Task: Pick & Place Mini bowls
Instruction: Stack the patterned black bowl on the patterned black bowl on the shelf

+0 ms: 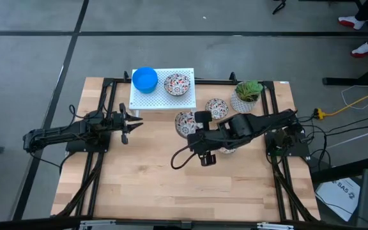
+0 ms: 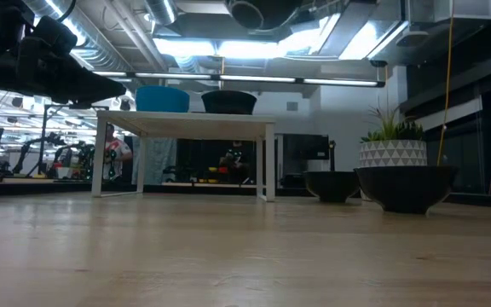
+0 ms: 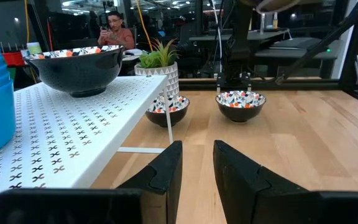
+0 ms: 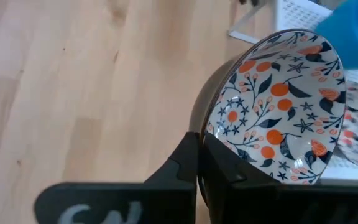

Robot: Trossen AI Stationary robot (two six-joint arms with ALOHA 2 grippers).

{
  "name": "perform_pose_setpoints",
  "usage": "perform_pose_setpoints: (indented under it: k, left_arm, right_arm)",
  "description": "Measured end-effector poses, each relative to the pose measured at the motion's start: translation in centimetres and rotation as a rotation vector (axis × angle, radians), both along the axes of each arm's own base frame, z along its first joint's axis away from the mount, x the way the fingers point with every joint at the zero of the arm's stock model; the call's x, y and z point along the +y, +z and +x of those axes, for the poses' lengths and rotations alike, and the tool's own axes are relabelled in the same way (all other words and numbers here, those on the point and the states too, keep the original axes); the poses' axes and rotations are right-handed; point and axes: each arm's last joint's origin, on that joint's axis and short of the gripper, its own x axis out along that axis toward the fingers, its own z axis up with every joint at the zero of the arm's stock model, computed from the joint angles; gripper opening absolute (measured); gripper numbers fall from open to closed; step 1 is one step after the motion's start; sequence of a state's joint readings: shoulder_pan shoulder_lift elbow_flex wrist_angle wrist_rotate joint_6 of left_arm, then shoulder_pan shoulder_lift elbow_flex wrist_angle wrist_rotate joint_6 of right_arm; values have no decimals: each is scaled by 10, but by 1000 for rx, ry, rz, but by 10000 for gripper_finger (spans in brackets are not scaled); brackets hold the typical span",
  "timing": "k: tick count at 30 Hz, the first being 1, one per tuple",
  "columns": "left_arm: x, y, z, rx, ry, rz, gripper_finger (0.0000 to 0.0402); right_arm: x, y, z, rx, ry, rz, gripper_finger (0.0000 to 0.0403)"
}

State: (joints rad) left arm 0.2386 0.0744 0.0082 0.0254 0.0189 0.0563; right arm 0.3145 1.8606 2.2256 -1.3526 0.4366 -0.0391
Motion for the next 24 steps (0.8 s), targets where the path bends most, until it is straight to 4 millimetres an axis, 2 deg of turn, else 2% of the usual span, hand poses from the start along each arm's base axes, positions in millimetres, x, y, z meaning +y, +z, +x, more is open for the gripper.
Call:
perform_pose_setpoints:
  k: [11, 24]
  left_arm:
    - [0, 0, 0, 0, 0, 1, 86]
    - [0, 0, 0, 0, 0, 1, 86]
  right_arm:
    - [-21, 27, -7, -45, 27, -94, 10]
    - [-85, 35, 2, -16, -31, -289, 11]
